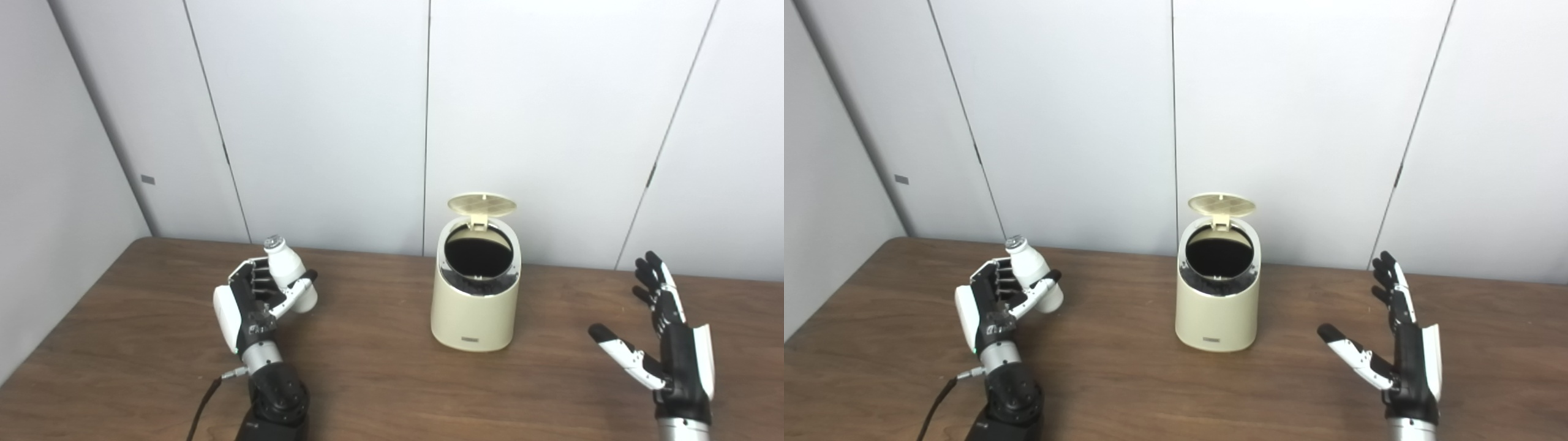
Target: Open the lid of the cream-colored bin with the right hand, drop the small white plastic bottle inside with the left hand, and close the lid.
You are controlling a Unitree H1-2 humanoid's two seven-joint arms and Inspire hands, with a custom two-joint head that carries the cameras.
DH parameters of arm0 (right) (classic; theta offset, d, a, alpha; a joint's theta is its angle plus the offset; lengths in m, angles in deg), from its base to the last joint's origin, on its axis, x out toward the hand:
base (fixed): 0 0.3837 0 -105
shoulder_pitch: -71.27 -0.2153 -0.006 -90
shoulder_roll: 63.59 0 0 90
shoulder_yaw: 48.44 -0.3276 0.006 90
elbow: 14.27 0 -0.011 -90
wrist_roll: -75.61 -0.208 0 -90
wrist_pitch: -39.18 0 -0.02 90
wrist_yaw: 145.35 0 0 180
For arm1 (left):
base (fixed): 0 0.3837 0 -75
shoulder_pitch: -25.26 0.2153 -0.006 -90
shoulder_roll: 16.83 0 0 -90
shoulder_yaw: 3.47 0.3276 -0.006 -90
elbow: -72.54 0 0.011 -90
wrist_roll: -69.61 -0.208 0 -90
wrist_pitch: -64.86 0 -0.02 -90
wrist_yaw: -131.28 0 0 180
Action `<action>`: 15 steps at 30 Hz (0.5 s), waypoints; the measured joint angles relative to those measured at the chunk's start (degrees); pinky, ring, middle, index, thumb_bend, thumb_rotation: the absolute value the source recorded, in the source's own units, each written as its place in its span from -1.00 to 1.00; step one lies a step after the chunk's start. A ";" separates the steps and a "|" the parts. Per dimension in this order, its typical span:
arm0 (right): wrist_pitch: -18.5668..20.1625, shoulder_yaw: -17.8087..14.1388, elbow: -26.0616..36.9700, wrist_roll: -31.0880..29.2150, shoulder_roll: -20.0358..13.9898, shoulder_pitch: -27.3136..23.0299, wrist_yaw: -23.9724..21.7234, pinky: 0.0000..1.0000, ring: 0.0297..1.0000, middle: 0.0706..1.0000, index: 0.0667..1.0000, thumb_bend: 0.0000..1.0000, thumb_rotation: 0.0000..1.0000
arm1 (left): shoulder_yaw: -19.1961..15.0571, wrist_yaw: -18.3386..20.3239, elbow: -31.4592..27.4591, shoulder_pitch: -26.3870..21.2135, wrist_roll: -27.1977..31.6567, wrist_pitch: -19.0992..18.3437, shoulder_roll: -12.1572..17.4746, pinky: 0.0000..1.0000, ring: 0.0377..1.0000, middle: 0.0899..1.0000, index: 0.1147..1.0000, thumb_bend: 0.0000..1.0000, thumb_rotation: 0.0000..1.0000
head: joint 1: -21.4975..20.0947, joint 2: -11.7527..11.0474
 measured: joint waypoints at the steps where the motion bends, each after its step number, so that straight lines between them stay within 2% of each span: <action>1: 0.00 -0.02 0.02 0.03 0.00 0.02 0.00 0.73 0.80 0.80 0.86 0.48 0.19 | -0.05 0.41 -0.41 0.03 0.66 0.11 -0.05 -0.29 -0.15 -0.14 -0.18 0.01 -1.00 | 0.00 0.00; 4: 0.00 -0.10 0.20 0.04 0.01 0.12 0.00 0.70 0.80 0.80 0.86 0.46 0.15 | 0.50 3.70 -5.67 1.00 2.56 0.42 -0.31 -0.29 -0.14 -0.12 -0.19 0.01 -1.00 | 0.00 0.00; 6: 0.00 -0.10 0.21 0.00 0.01 0.14 -0.06 0.72 0.82 0.81 0.86 0.43 0.11 | 1.60 5.46 -10.60 1.83 2.76 0.35 -0.52 -0.19 -0.03 -0.10 -0.24 0.00 -1.00 | 0.09 0.00; 7: 0.00 -0.09 0.21 -0.04 0.01 0.13 -0.09 0.72 0.82 0.81 0.86 0.43 0.10 | 2.16 6.21 -13.30 2.30 2.59 0.06 -0.70 -0.11 0.05 -0.05 -0.24 0.02 -1.00 | 0.09 0.00; 8: 0.00 -0.08 0.21 -0.06 0.01 0.14 -0.12 0.72 0.81 0.81 0.86 0.42 0.09 | 2.74 7.02 -16.00 2.75 2.30 -0.32 -1.03 0.09 0.23 0.10 -0.20 0.03 -0.95 | 0.09 0.00; 11: 0.00 -0.05 0.18 0.02 0.02 0.12 -0.13 0.74 0.81 0.81 0.87 0.42 0.11 | 4.08 10.26 -23.00 3.80 2.09 -1.78 -2.23 0.39 0.47 0.28 -0.18 0.04 -0.92 | -0.09 0.00; 14: -0.01 0.01 0.09 0.09 0.08 0.08 -0.12 0.72 0.81 0.80 0.87 0.43 0.10 | 5.00 13.10 -27.55 4.48 2.22 -1.90 -2.98 0.62 0.54 0.10 -0.17 0.04 -0.92 | -0.35 -0.09; 15: -0.01 0.01 0.07 0.10 0.10 0.08 -0.12 0.73 0.81 0.81 0.87 0.44 0.11 | 5.19 13.68 -28.70 4.58 2.22 -1.91 -3.15 0.69 0.57 0.11 -0.17 0.04 -0.92 | -0.44 -0.09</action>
